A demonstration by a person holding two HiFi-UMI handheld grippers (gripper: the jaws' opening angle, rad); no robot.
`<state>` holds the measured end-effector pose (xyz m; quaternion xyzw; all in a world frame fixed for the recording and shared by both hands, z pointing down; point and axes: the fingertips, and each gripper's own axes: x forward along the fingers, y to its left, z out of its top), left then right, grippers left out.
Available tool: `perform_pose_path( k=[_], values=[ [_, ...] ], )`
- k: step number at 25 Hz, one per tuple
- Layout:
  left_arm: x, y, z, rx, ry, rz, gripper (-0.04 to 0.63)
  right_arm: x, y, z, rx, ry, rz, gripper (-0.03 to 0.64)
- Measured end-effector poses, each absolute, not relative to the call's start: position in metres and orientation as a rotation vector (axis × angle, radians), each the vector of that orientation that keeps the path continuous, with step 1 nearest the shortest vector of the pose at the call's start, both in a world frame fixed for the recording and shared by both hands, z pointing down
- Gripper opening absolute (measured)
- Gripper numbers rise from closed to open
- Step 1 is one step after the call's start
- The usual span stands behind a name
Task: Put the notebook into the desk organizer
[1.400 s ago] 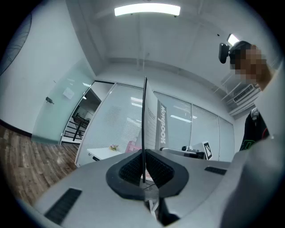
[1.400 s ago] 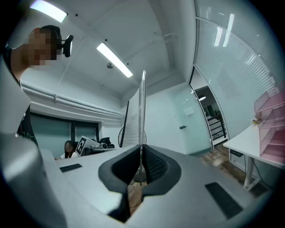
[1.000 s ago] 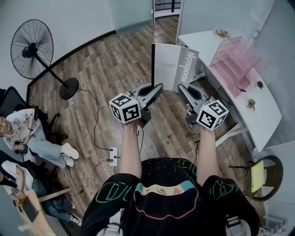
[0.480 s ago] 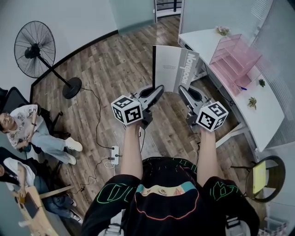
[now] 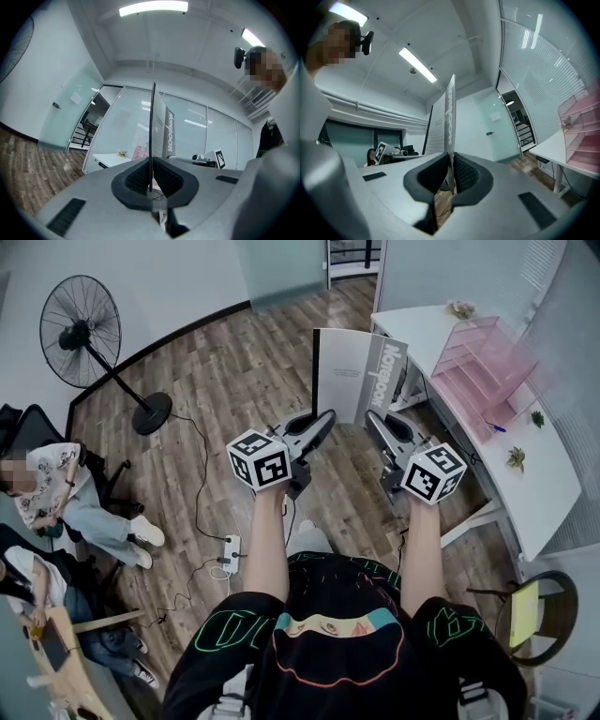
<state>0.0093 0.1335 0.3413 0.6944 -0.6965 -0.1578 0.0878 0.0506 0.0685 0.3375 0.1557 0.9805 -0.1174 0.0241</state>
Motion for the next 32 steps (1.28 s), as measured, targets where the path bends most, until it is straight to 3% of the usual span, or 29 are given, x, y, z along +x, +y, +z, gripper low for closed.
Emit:
perform_pose_path(
  k=[17, 32],
  values=[
    [-0.088, 0.067, 0.368, 2.122, -1.957, -0.490, 0.013, -0.039, 0.007, 0.363, 0.399, 3.064, -0.389, 0.015],
    [-0.310, 0.029, 0.396, 1.978, -1.972, -0.536, 0.012, -0.267, -0.036, 0.391, 0.418, 3.142, -0.509, 0.015]
  ],
)
